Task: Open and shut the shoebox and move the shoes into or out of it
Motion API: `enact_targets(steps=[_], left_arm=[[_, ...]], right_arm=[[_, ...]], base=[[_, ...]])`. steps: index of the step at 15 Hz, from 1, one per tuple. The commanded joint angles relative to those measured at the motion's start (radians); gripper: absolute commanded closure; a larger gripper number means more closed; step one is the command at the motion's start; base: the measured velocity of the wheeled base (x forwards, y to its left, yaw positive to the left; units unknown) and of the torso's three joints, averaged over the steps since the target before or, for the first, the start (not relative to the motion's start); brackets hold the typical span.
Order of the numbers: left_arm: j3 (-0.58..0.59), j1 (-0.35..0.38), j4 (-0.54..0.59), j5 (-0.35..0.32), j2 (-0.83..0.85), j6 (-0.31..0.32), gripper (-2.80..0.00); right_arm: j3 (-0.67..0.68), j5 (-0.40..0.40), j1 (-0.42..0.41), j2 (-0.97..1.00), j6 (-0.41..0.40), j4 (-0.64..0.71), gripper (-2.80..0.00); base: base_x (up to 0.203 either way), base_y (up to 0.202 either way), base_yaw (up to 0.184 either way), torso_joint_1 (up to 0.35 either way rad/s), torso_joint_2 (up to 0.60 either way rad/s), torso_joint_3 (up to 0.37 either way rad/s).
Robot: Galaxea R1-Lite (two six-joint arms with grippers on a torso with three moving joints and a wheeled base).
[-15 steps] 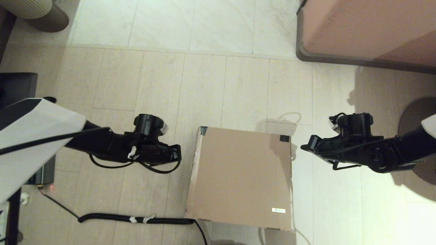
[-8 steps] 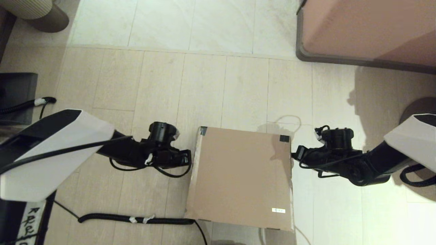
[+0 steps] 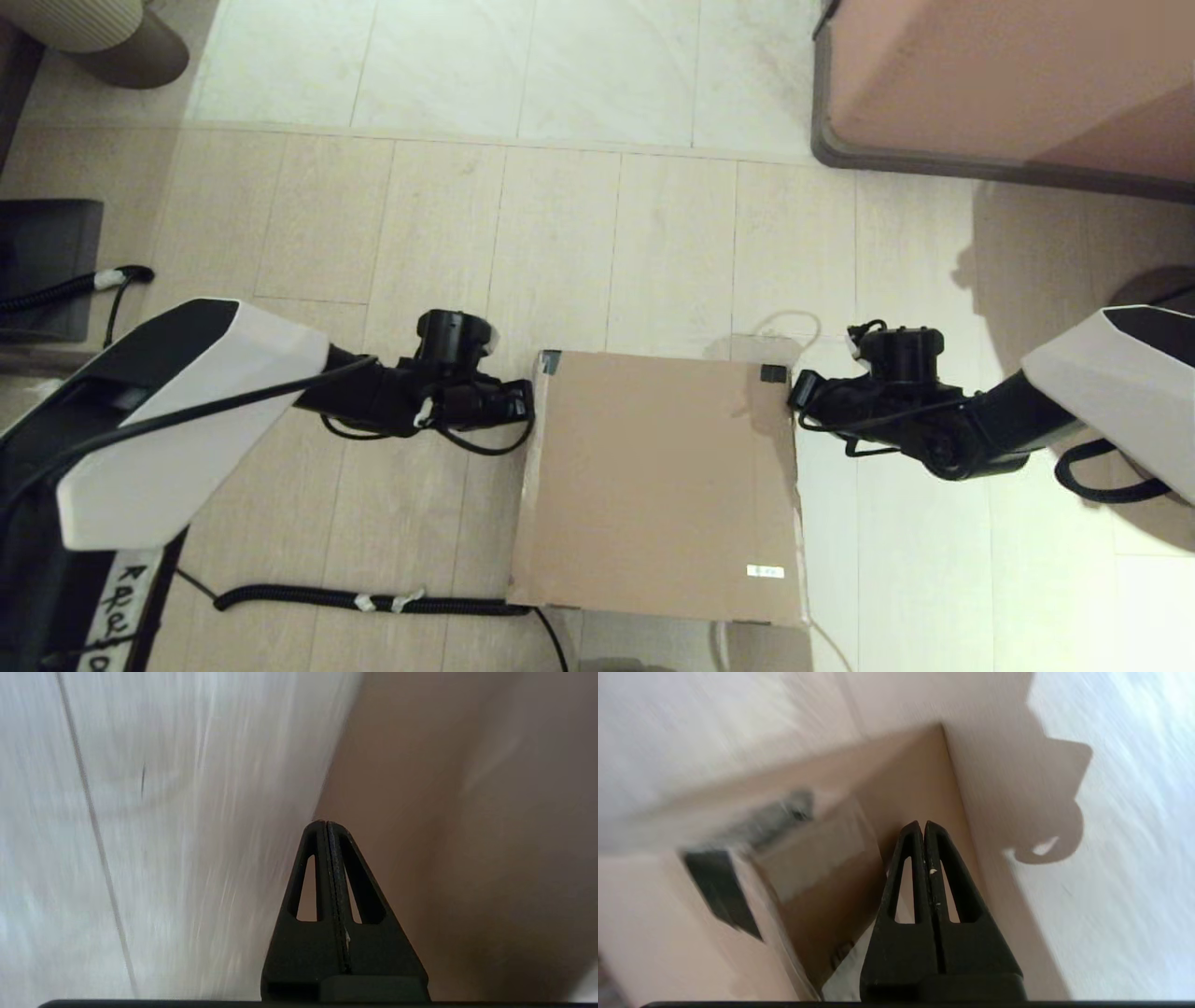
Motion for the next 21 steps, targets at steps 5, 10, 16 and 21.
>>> enact_targets(steps=[5,10,16,21], left_arm=[[-0.175,-0.01,-0.007,-0.005,0.053,-0.07,0.0],[-0.332,-0.009,-0.002,0.001,0.104,-0.114,0.0],[-0.18,0.019,0.02,0.024,0.015,-0.111,0.0],[-0.17,-0.02,0.019,0.02,-0.011,-0.116,0.0]], right_arm=[[-0.158,0.001,-0.002,0.019,0.027,0.045,0.0],[-0.227,-0.007,-0.011,0.039,0.025,0.079,0.0],[-0.051,-0.017,-0.036,-0.034,0.005,0.088,0.0],[-0.017,-0.007,-0.004,-0.057,0.014,0.068,0.0]], base=[[0.0,0.0,0.0,0.0,0.0,0.0],[0.0,0.0,0.0,0.0,0.0,0.0],[0.0,0.0,0.0,0.0,0.0,0.0],[0.0,0.0,0.0,0.0,0.0,0.0]])
